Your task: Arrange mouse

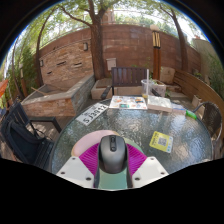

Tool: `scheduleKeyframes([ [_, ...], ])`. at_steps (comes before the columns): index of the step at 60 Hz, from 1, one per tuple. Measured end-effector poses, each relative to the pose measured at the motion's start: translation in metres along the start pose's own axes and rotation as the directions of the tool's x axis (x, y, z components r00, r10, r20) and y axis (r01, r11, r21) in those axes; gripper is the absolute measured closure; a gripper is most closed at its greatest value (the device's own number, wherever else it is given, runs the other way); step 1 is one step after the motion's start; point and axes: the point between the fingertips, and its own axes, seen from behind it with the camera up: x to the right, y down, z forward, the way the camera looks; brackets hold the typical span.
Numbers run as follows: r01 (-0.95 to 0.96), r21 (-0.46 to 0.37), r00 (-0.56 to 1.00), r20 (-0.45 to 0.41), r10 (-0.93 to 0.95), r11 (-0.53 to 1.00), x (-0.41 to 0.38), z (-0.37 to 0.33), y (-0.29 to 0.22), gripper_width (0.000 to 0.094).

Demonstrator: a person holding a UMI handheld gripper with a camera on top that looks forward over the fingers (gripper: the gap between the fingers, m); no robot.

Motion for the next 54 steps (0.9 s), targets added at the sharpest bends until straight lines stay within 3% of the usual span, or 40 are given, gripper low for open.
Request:
scheduleKeyframes([
  [5, 0.002, -0.088, 1.0, 0.006, -0.002, 0.996, -0.008, 0.025, 0.038, 0.0556],
  [9, -0.008, -0.12, 1.0, 0.015, 0.01, 0.993, -0.019, 0.037, 0.063, 0.0497],
  [15, 0.023, -0.103, 0.999, -0.027, -0.025, 0.994, -0.012, 0.033, 0.054, 0.0385],
  [21, 0.035, -0.085, 0.999, -0.029, -0.037, 0.996, -0.02, 0.002, 0.034, 0.0064],
  [35, 0.081, -0.063, 0.99, -0.107, -0.087, 0.995, -0.033, -0.119, -0.008, 0.0078],
  [54, 0.062, -0.063, 0.986, -0.149, -0.071, 0.996, -0.055, -0.216, -0.003, 0.008],
])
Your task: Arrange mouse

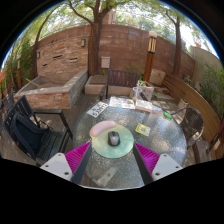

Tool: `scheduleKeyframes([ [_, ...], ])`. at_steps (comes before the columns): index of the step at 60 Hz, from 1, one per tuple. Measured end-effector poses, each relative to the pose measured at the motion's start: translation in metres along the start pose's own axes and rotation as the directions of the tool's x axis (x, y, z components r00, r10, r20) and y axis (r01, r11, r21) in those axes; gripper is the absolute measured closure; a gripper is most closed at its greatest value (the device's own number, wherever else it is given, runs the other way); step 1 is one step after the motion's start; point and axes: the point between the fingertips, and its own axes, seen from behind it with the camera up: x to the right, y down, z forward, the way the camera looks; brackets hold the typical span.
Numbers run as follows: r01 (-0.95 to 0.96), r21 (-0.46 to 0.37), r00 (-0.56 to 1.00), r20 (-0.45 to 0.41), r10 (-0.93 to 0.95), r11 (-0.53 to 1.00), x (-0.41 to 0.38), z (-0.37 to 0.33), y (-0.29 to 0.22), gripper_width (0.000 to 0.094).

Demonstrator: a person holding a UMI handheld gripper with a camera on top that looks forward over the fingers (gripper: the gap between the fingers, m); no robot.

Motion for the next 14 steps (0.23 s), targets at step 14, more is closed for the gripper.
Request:
scheduleKeyframes([
  [14, 0.01, -0.002, 1.0, -0.023, -0.01, 1.0, 0.002, -0.016, 0.003, 0.0079],
])
